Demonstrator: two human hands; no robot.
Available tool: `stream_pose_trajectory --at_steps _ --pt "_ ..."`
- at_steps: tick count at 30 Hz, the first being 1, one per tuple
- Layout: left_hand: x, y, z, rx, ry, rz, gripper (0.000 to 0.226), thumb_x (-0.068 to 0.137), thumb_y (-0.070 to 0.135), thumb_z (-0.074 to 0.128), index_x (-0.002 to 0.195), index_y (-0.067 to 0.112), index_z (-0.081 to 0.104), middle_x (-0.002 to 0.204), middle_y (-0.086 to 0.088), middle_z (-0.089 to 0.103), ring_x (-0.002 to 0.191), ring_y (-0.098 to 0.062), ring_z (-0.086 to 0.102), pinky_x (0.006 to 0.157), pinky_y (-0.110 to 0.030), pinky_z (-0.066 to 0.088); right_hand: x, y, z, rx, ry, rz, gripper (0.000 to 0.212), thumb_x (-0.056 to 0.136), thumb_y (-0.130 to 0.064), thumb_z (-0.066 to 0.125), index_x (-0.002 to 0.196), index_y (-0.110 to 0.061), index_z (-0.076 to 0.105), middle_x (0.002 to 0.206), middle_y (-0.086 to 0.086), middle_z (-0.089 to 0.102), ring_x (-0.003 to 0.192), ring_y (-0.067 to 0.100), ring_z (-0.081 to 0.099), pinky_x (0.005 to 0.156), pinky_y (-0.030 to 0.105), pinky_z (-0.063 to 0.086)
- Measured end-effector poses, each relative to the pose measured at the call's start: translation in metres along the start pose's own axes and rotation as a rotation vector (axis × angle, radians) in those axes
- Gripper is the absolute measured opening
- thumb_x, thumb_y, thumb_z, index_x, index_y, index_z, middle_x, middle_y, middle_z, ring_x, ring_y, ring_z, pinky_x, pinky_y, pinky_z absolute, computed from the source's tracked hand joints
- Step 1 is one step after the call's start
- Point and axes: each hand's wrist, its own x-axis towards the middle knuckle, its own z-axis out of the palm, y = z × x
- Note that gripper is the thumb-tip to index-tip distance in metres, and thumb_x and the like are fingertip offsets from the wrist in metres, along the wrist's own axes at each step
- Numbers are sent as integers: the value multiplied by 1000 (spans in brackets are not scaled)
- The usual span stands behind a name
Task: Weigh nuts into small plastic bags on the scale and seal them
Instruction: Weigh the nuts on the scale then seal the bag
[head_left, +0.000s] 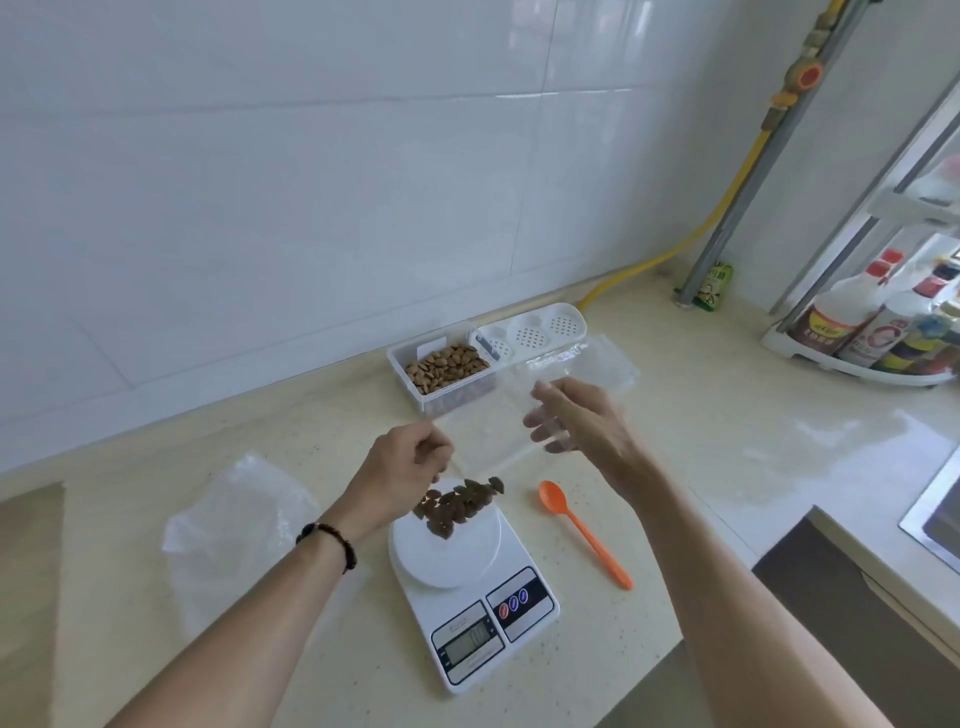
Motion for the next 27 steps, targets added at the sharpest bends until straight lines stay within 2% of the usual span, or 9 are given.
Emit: stream_pose_trajectory --at_steps 3,6,11,14,17,19,22,24,27 --pt "3 -3 -1 20 -38 -41 15 93 12 60 80 18 64 71 0 67 63 -10 64 55 -24 48 6 16 9 -76 12 25 10 94 -18 63 92 -9 64 79 8 70 65 15 66 63 31 56" --pt "8 -12 3 61 -91 -101 9 93 14 60 85 14 64 76 -4 69 64 -11 65 45 -17 43 14 38 20 -68 55 98 13 95 -10 60 83 -8 63 72 7 68 59 17 63 57 29 54" --pt "18 -33 16 164 -64 -123 6 87 18 67 82 17 66 74 1 68 67 -12 66 66 -29 56 20 79 34 -3 83 273 11 95 -8 61 85 -7 65 75 10 70 58 16 64 56 26 53" --pt "23 -46 26 236 -20 -107 7 87 23 68 91 16 67 79 6 66 79 -12 64 75 -32 56 26 98 42 -5 126 321 11 94 -9 61 85 -8 66 79 12 71 62 17 64 56 25 51" --pt "29 -56 34 336 20 -66 20 90 21 64 108 15 63 92 4 66 90 -16 63 84 -37 53 33 110 44 -53 166 342 5 92 -13 64 94 -9 64 88 11 71 74 21 67 67 35 57" --pt "30 -62 38 425 37 -11 28 91 22 61 117 13 60 108 -2 64 102 -19 61 91 -40 49 36 113 45 -117 182 352 26 91 -21 65 114 -11 58 104 7 68 90 24 66 81 42 58" --pt "22 -70 38 588 55 80 34 94 27 55 124 11 58 119 -8 59 108 -26 58 93 -42 46 32 116 47 -354 191 254 51 93 -33 61 137 -13 46 130 9 56 118 27 53 99 46 46" --pt "11 -76 35 674 91 147 41 95 35 46 126 10 57 120 -10 59 109 -30 57 97 -45 44 27 114 52 -523 198 160 57 94 -39 57 142 -14 41 142 10 48 128 28 43 105 46 39" --pt "-9 -86 30 802 96 186 55 95 46 27 130 11 52 127 -9 56 126 -30 48 108 -53 34 16 108 63 -701 142 -24 64 97 -46 48 151 -19 28 157 6 31 143 26 28 112 47 28"
